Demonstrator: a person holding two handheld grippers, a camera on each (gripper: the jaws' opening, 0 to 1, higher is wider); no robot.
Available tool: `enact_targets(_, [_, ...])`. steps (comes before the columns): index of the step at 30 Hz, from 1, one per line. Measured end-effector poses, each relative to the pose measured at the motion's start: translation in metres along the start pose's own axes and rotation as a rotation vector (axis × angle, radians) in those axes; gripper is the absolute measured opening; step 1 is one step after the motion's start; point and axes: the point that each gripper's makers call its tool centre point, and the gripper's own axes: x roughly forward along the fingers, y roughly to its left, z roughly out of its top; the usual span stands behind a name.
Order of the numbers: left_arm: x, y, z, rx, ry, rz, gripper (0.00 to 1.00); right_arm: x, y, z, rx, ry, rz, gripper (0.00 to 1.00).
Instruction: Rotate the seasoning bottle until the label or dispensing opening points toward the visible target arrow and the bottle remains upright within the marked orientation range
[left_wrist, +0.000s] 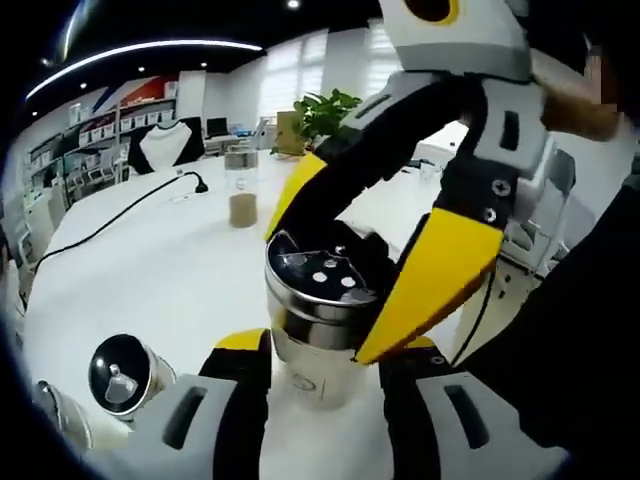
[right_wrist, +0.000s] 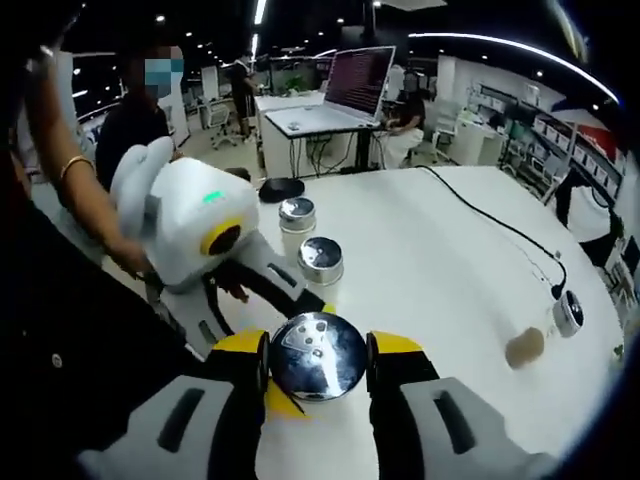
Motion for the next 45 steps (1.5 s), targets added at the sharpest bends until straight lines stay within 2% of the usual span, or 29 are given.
enact_targets(3, [0.001,-0.002,0.0,0.021,0.004,-0.05,0.46,0.0,0.002,0.0,-0.045,0.008,0.031,0.37])
enact_targets(8, [0.002,-0.004,0.0,0.019,-0.007,-0.079,0.45,0.0,0.002,-0.001,-0.05,0.011,0.037,0.37])
enact_targets(12, [0.002,-0.003,-0.001,-0.019,-0.031,-0.022,0.45,0.001,0.0,-0.002,-0.011,0.012,0.004,0.37])
enact_targets(15, [0.002,-0.003,-0.001,-0.037,-0.036,0.015,0.44,0.001,-0.001,-0.004,0.041,0.007,-0.03,0.37])
enact_targets(16, [0.002,-0.003,-0.001,-0.043,-0.039,0.034,0.44,0.0,-0.001,-0.006,0.091,0.006,-0.053,0.37])
enact_targets(17, [0.002,-0.002,-0.001,-0.046,-0.039,0.053,0.44,0.0,-0.001,-0.007,0.105,0.008,-0.061,0.37])
enact_targets(26, [0.006,0.006,-0.001,-0.092,-0.037,0.204,0.44,0.0,-0.009,-0.013,0.235,0.017,-0.222,0.37])
enact_targets(27, [0.006,0.007,-0.001,-0.105,-0.046,0.225,0.44,0.0,-0.009,-0.015,0.28,0.023,-0.255,0.37])
enact_targets(29, [0.006,0.008,-0.001,-0.112,-0.045,0.259,0.44,0.003,-0.009,-0.012,0.293,0.011,-0.268,0.39])
enact_targets(33, [0.007,0.009,-0.002,-0.108,-0.035,0.275,0.44,0.005,-0.013,-0.013,0.303,0.015,-0.314,0.38])
enact_targets(34, [0.007,0.009,-0.003,-0.087,-0.03,0.269,0.44,0.005,-0.013,-0.013,0.302,0.017,-0.318,0.38])
enact_targets(39, [0.007,0.009,-0.004,-0.095,-0.028,0.254,0.44,0.004,-0.014,-0.013,0.298,-0.005,-0.301,0.38])
enact_targets(45, [0.003,0.01,-0.007,-0.089,-0.034,0.199,0.43,0.006,-0.013,-0.012,0.237,-0.028,-0.205,0.38])
